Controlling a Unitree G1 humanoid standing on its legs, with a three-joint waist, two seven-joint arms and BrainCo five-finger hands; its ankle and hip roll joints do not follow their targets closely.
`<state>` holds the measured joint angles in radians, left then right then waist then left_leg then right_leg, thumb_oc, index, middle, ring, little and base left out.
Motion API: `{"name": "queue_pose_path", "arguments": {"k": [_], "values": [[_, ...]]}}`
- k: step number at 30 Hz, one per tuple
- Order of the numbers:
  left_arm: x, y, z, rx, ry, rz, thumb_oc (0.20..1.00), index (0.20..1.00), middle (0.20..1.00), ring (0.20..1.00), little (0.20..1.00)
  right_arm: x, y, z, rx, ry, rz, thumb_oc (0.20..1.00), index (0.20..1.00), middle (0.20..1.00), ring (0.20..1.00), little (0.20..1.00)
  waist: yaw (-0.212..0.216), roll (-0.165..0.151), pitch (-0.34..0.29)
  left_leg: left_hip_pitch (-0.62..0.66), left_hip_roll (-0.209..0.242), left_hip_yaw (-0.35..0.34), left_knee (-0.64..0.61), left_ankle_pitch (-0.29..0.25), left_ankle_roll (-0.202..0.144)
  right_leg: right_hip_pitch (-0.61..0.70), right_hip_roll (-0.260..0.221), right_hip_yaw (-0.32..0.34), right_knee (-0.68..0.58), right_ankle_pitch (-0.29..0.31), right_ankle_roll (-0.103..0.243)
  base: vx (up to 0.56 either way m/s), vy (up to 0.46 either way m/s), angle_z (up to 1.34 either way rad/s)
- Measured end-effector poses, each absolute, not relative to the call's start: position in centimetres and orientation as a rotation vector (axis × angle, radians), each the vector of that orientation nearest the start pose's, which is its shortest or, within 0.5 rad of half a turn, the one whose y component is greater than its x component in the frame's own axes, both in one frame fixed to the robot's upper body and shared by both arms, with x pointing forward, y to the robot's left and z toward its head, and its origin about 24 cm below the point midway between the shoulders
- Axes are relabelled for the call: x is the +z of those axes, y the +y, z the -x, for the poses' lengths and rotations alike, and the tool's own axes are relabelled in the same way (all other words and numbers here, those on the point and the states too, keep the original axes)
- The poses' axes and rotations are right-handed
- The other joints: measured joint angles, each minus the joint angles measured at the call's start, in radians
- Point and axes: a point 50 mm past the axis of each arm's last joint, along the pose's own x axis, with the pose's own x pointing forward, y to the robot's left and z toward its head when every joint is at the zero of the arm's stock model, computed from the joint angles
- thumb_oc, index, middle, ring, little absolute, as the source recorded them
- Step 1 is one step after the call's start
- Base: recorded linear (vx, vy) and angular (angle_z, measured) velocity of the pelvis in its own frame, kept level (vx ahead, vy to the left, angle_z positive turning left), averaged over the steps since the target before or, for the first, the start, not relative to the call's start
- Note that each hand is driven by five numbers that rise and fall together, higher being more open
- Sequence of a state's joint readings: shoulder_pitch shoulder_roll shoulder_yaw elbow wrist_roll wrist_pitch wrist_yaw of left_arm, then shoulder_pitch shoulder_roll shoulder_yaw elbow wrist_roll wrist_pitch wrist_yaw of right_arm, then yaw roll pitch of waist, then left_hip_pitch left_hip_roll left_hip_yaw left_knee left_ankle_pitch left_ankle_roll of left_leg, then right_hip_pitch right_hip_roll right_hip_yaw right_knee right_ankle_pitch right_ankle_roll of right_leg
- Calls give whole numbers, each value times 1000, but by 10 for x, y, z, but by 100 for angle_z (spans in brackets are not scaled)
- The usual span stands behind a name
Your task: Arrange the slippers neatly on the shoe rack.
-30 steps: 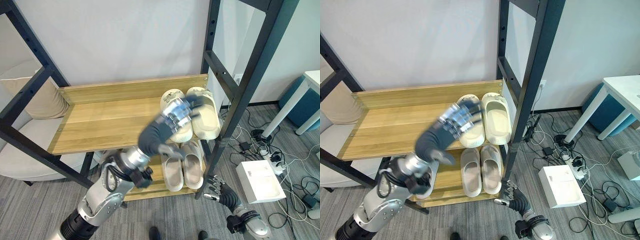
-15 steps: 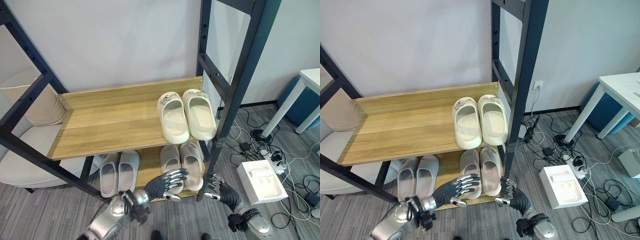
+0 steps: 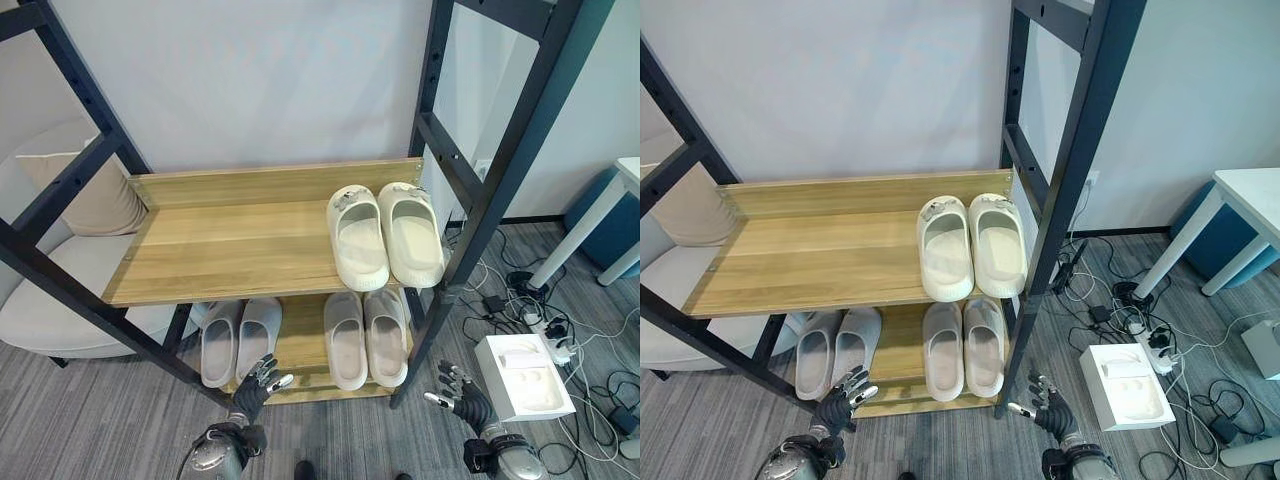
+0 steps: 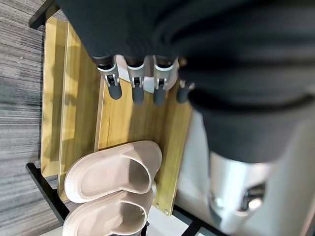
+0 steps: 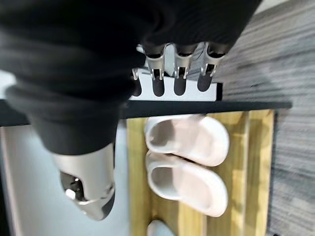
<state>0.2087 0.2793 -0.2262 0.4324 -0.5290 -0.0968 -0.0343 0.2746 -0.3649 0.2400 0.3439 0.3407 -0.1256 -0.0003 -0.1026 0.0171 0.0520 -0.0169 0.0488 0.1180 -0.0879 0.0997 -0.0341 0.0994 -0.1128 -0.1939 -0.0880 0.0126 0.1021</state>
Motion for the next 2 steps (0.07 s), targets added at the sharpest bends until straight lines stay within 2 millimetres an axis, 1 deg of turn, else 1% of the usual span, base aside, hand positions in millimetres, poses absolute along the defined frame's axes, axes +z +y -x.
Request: {"name": "queue_pose_path", "arguments": {"k": [1,2], "values": [[-92,190,-161,45,604,222,1000,1000,1000,1000,1000,-80,-211,-152,6,564,42,1000,1000,1000,1000,1000,0,1,-1,1,0,1,0,-2,1,0,0,0,0,-5,7,0,0,0],[-92,190,-160,53,607,218,1000,1000,1000,1000,1000,-80,-212,-153,-8,564,45,1000,1000,1000,1000,1000,0,1,-1,1,0,1,0,-2,1,0,0,1,0,-5,7,0,0,0]]}}
